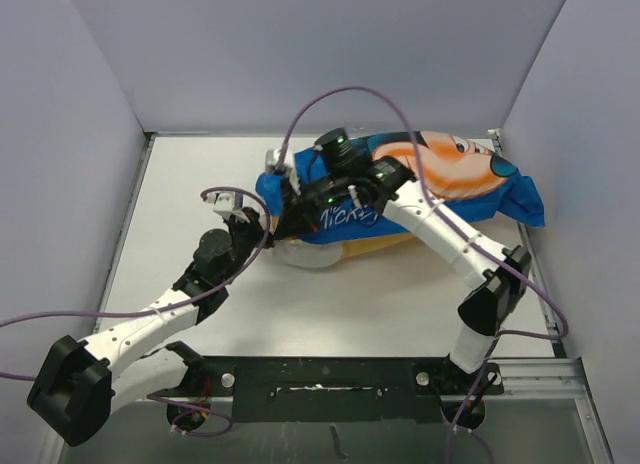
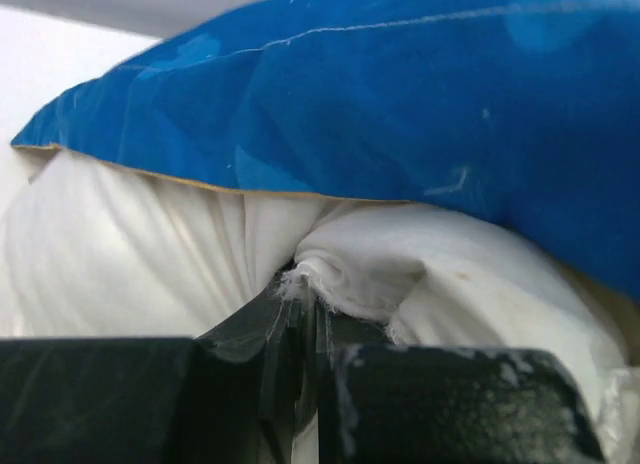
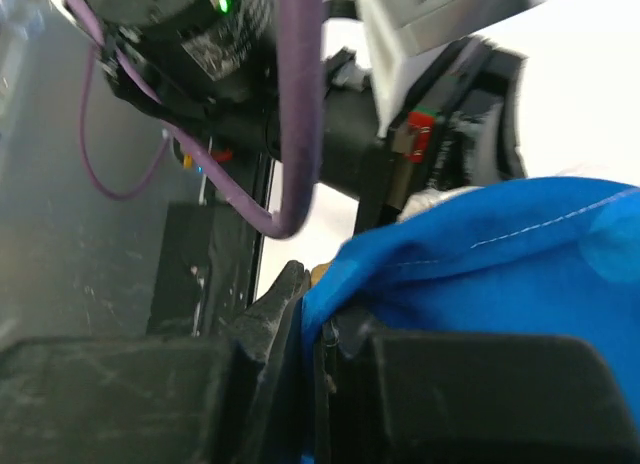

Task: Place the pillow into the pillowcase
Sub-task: Stuff the pillow into the pillowcase.

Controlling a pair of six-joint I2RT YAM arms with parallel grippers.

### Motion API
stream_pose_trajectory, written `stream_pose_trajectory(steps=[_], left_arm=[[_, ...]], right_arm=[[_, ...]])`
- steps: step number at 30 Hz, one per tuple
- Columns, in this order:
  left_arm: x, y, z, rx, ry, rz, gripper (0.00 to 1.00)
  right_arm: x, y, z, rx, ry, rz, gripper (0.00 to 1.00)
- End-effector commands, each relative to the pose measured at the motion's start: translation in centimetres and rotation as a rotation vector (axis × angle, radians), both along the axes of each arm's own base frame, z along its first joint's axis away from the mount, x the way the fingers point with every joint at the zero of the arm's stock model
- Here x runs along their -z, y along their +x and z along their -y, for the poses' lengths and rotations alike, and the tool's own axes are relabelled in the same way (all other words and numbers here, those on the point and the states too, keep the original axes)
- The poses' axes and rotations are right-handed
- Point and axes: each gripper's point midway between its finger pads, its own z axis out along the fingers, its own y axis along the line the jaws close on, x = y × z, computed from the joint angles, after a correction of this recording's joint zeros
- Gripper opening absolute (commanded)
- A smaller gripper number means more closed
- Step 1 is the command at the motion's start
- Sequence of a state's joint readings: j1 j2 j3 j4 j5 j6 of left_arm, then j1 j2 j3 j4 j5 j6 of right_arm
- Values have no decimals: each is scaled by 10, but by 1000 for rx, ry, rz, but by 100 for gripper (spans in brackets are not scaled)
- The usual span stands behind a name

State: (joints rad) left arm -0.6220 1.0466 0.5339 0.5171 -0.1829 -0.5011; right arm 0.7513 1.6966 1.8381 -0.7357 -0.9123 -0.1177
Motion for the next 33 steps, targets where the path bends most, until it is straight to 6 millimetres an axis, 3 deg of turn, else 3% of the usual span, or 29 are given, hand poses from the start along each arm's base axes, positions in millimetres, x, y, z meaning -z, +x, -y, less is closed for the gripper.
stream_pose_trajectory(steps=[1, 5, 7, 9, 10, 11, 13, 15, 19, 20, 22, 28, 31, 33], left_arm=[[-33, -29, 8, 98, -184, 60, 0], [-26, -56, 28, 292, -72, 71, 0], [-16, -62, 28, 323, -13, 81, 0], [-5, -66, 24, 325, 7, 101, 0], [-4, -67, 23, 322, 6, 112, 0], [-4, -67, 22, 322, 4, 119, 0], [-3, -68, 27, 350, -2, 121, 0], [0, -68, 35, 389, -9, 111, 0], [2, -70, 45, 441, -50, 90, 0], [2, -71, 46, 444, -64, 86, 0], [0, -71, 45, 440, -94, 79, 0], [-7, -71, 44, 423, -186, 26, 0], [-8, -71, 46, 423, -224, -27, 0], [-10, -71, 48, 426, -243, -49, 0]], right_arm=[[-24, -35, -20, -142, 20, 250, 0], [-56, -53, -21, -214, 71, 311, 0], [-65, -62, -17, -245, 88, 333, 0], [-55, -59, -11, -238, 53, 357, 0], [-40, -54, -6, -240, 15, 374, 3], [-24, -48, 1, -246, -23, 389, 13], [1, -38, 22, -259, -76, 411, 47], [10, -42, 53, -285, -82, 430, 67], [-8, -55, 118, -286, 35, 526, 97], [-11, -57, 136, -268, 47, 590, 100], [4, -58, 165, -254, -25, 678, 99], [78, -17, 236, 16, -413, 733, 99], [88, -5, 259, 139, -506, 775, 98], [88, 14, 280, 281, -602, 820, 97]])
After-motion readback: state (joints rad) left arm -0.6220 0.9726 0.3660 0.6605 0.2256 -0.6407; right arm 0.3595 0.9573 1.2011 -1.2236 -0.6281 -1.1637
